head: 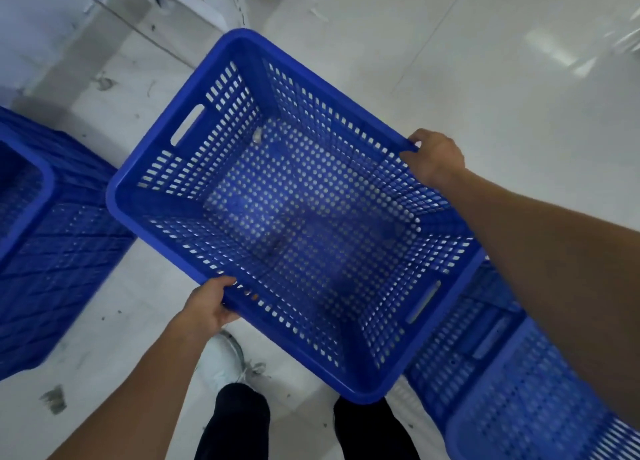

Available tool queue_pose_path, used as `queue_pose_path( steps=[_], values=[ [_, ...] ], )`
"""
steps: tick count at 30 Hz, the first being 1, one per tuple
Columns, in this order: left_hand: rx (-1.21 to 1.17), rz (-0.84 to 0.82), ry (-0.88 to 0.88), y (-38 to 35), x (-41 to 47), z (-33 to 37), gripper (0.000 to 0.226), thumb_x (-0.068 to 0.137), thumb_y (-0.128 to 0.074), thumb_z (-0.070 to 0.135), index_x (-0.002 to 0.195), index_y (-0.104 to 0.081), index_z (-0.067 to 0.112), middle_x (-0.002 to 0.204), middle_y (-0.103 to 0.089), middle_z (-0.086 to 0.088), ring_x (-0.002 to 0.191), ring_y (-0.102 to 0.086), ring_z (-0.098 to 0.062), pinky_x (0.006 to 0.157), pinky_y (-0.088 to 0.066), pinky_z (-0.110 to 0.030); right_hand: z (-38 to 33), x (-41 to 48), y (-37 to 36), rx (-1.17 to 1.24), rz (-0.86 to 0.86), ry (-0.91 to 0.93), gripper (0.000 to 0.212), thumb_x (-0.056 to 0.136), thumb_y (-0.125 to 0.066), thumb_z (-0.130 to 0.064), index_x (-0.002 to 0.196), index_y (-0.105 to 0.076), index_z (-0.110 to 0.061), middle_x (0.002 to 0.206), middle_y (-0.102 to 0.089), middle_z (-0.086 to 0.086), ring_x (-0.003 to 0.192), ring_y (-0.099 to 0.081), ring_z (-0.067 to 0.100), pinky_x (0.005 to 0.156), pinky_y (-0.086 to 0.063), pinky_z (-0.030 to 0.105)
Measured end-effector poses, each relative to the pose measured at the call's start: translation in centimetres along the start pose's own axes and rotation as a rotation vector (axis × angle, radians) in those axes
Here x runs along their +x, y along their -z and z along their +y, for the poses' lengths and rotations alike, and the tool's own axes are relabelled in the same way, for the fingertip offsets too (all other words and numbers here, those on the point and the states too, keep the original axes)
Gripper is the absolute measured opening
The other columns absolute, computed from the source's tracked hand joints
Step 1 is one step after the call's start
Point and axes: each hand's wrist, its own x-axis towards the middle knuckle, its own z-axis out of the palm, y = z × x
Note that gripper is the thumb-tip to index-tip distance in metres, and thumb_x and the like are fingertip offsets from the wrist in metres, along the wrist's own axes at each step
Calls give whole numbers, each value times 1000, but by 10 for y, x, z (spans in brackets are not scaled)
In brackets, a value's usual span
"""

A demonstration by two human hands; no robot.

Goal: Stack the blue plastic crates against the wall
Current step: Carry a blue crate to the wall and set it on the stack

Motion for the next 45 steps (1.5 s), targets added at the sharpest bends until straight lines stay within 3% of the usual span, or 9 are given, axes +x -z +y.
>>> queue_pose_path(
  steps=[4, 9, 18, 21, 26, 30, 35, 38, 45],
  values=[
    [-10, -30, -14, 17, -28, 4, 32, 90, -60, 4, 122, -60, 3, 116, -71, -22, 105, -70, -40, 80, -61, -52, -9, -25, 13, 144, 71, -3, 35, 86, -62, -46, 112, -61, -22, 95, -67, 7, 83, -63, 28, 69, -49, 35],
    [2, -51, -13, 36, -104, 20, 26, 91, -56, 0, 117, -58, 3, 115, -70, -23, 106, -68, -43, 76, -62, -56, -38, -71, 61, 61, 253, 46, 40, 86, -60, -51, 103, -64, -15, 96, -64, 8, 86, -59, 28, 78, -50, 43],
    [2, -22, -149, 102, -287, 54, 29, 92, -54, 5, 120, -60, 5, 109, -74, -22, 90, -74, -40, 71, -63, -48, -130, -172, 192, 135, 302, 180, 42, 84, -59, -58, 88, -58, -17, 90, -59, 3, 78, -52, 22, 68, -43, 36],
    [-36, 4, -206, 135, -349, 67, 32, 93, -53, 5, 124, -58, 4, 115, -72, -23, 91, -73, -41, 81, -61, -52, -182, -208, 228, 147, 308, 232, 45, 82, -59, -60, 87, -59, -16, 86, -59, 3, 73, -51, 23, 68, -42, 35],
    [-168, 35, -282, 208, -429, 87, 30, 90, -54, 2, 121, -54, 1, 118, -69, -27, 77, -72, -41, 55, -63, -45, -290, -267, 279, 155, 291, 409, 47, 83, -58, -61, 79, -59, -14, 77, -59, 2, 70, -55, 25, 68, -44, 36],
    [-315, 34, -327, 268, -475, 87, 19, 90, -53, 2, 109, -57, 4, 115, -70, -26, 78, -73, -40, 55, -62, -44, -384, -311, 307, 188, 274, 554, 51, 84, -58, -62, 66, -54, -15, 62, -53, 2, 64, -49, 26, 63, -36, 34],
    [-543, 42, -383, 336, -492, 80, 14, 90, -53, 2, 101, -60, 9, 86, -79, -15, 74, -76, -34, 54, -62, -42, -516, -370, 307, 150, 209, 731, 56, 84, -58, -62, 56, -49, -15, 53, -52, 2, 56, -52, 27, 53, -32, 33],
    [-646, 26, -378, 373, -486, 74, 15, 91, -52, 4, 100, -60, 12, 78, -79, -8, 75, -75, -27, 52, -62, -39, -587, -407, 288, 52, 145, 806, 56, 86, -57, -61, 55, -48, -14, 59, -52, 6, 65, -53, 31, 60, -34, 34],
    [-940, 50, -311, 444, -453, 72, 36, 91, -57, 1, 126, -51, 4, 109, -68, -19, 91, -68, -34, 56, -60, -44, -720, -467, 224, -38, 23, 922, 43, 87, -61, -52, 70, -63, -13, 75, -65, 10, 74, -60, 32, 64, -41, 34]
  ],
)
